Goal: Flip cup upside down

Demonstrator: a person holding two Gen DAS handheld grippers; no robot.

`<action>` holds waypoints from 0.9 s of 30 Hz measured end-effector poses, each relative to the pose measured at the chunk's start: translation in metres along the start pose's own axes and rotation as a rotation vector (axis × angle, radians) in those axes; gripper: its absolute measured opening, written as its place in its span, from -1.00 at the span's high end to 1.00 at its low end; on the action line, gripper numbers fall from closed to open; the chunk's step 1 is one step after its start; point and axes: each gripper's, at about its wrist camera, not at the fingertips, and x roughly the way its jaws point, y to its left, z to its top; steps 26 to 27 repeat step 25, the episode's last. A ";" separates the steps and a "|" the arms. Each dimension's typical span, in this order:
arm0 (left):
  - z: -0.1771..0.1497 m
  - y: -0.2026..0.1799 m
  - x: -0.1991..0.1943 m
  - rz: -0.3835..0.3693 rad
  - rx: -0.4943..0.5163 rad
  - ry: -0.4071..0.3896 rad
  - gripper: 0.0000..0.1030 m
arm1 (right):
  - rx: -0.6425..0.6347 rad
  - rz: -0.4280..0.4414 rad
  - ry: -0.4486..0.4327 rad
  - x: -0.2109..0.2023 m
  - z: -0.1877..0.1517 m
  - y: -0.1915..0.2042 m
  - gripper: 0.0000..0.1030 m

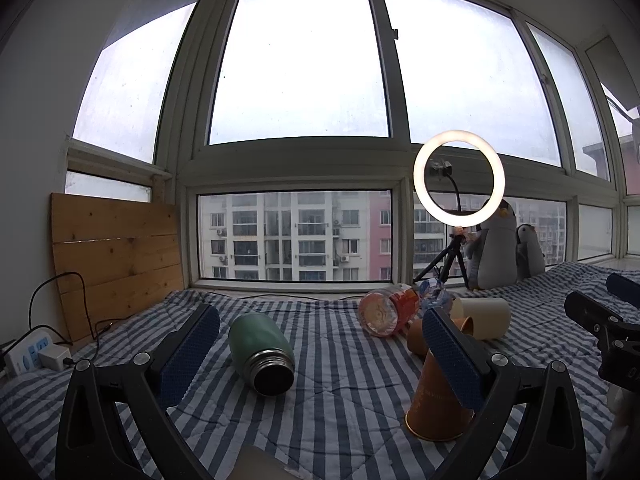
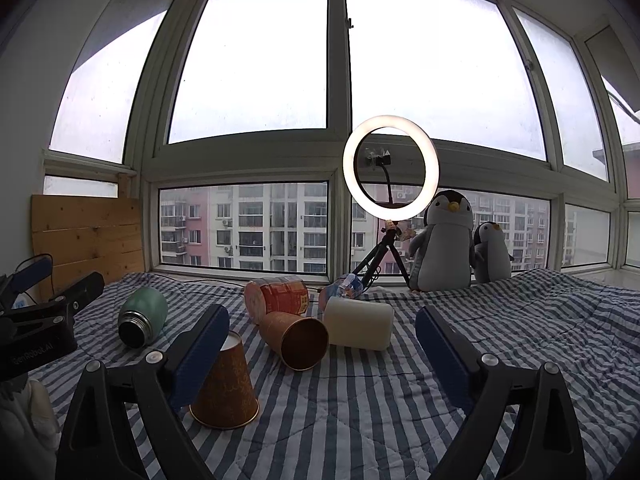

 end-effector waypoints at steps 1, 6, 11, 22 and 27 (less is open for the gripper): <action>0.000 0.000 0.000 0.000 0.000 -0.001 -1.00 | 0.000 0.000 0.000 0.000 0.000 0.000 -0.79; 0.000 0.000 0.000 0.000 0.000 -0.001 -1.00 | 0.000 0.000 0.001 0.000 0.001 0.000 -0.80; 0.000 0.000 0.001 0.000 0.004 0.001 -1.00 | 0.001 -0.002 -0.002 -0.001 0.002 0.000 -0.80; 0.000 0.000 0.000 0.000 0.006 -0.003 -1.00 | 0.002 -0.002 -0.002 -0.001 0.002 0.001 -0.80; -0.001 -0.001 0.000 0.000 0.010 -0.005 -1.00 | 0.002 -0.001 0.000 -0.001 0.002 0.001 -0.80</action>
